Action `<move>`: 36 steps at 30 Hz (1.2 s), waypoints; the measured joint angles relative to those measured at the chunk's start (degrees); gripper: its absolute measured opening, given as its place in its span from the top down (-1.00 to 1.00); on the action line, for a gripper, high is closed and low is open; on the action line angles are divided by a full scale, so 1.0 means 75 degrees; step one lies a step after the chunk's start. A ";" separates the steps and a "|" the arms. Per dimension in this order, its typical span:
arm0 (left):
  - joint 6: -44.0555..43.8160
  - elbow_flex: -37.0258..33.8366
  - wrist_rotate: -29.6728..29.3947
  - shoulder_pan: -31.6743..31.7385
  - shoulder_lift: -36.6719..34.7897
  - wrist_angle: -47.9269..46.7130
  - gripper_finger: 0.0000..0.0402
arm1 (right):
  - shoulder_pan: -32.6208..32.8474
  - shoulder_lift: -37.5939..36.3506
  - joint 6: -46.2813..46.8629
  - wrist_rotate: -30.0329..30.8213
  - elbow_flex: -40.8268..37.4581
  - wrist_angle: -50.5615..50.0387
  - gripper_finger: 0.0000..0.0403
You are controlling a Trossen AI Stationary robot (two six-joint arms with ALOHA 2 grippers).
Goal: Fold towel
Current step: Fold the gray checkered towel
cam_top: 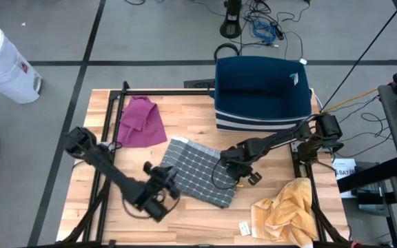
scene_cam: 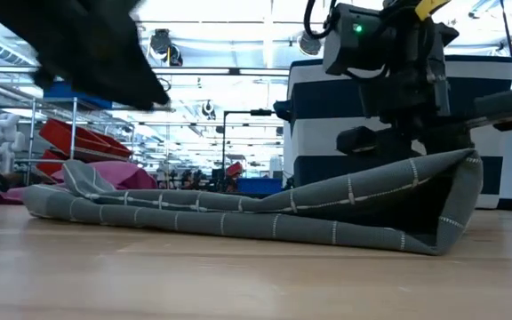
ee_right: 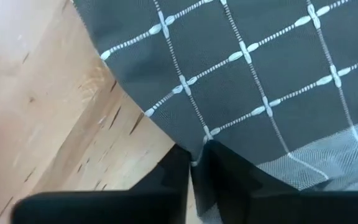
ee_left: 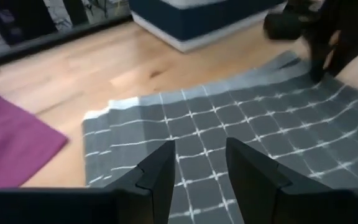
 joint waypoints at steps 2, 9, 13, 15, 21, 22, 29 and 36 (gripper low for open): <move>0.0567 -0.0276 0.0425 0.0365 0.0048 0.0583 0.26 | 0.0000 -0.0150 0.0146 -0.0003 0.0000 -0.0065 0.59; 0.0055 -0.0905 0.0838 0.0585 0.0075 0.0916 0.26 | 0.0052 -0.1243 0.0549 0.0012 0.0012 -0.0183 0.26; -0.0134 -0.1197 0.0849 0.0335 0.0075 0.1525 0.26 | 0.0052 -0.1953 0.0553 0.0012 0.0012 -0.0067 0.18; -0.0149 -0.1437 0.0961 0.0244 0.0075 0.1977 0.26 | 0.0052 -0.2251 0.0557 0.0015 0.0012 0.0119 0.18; -0.0628 -0.2185 0.1335 0.0076 0.0075 0.2863 0.26 | 0.0052 -0.2792 0.0725 0.0019 0.0015 0.0640 0.17; -0.0776 -0.2287 0.1335 0.0037 0.0075 0.2929 0.26 | 0.0052 -0.2839 0.0745 0.0020 0.0015 0.0642 0.17; -0.1343 -0.2704 0.1355 -0.0149 0.0075 0.2952 0.26 | 0.0052 -0.2811 0.1147 0.0026 0.0011 0.0499 0.17; -0.0339 -0.2043 0.0841 -0.0257 0.0075 0.2834 0.26 | 0.0249 -0.2811 0.1459 0.0437 -0.0637 0.0624 0.17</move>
